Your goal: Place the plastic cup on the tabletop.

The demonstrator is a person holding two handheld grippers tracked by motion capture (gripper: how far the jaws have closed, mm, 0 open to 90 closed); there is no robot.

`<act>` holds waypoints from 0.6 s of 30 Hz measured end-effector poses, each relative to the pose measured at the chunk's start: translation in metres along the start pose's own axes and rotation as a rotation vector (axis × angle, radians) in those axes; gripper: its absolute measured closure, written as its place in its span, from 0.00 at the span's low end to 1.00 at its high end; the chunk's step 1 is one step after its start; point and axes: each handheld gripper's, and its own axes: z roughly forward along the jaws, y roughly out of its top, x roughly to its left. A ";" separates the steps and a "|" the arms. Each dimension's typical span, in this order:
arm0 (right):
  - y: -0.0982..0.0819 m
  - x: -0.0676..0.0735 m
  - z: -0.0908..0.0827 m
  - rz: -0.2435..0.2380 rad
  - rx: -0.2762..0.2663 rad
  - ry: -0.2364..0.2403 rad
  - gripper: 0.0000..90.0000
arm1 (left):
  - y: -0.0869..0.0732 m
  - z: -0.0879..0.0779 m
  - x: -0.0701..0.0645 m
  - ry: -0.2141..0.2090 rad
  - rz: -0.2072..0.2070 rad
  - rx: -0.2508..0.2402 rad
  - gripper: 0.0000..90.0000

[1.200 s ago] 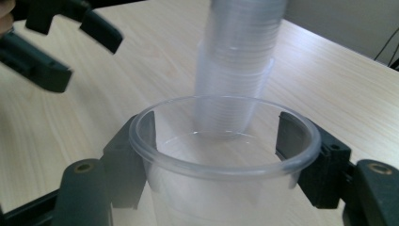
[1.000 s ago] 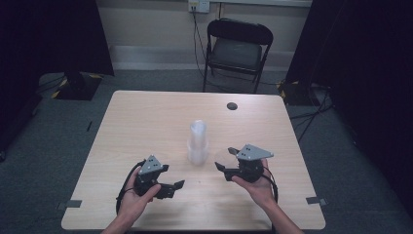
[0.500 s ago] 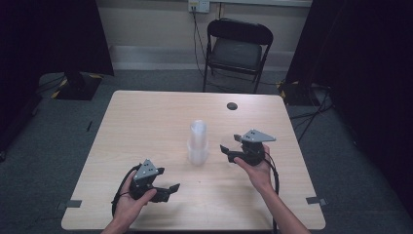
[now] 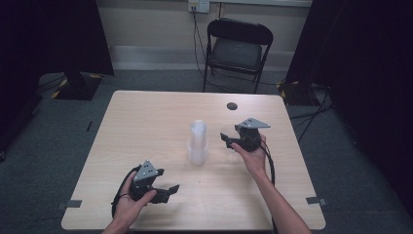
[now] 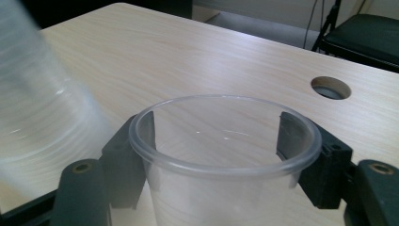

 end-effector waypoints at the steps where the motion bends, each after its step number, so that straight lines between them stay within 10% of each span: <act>1: 0.001 -0.003 0.002 0.002 0.001 -0.011 0.32 | 0.000 0.000 0.000 -0.001 0.000 0.002 0.18; 18: 0.003 -0.011 0.041 0.026 0.009 -0.044 0.30 | -0.004 0.005 -0.001 -0.005 0.009 0.027 0.19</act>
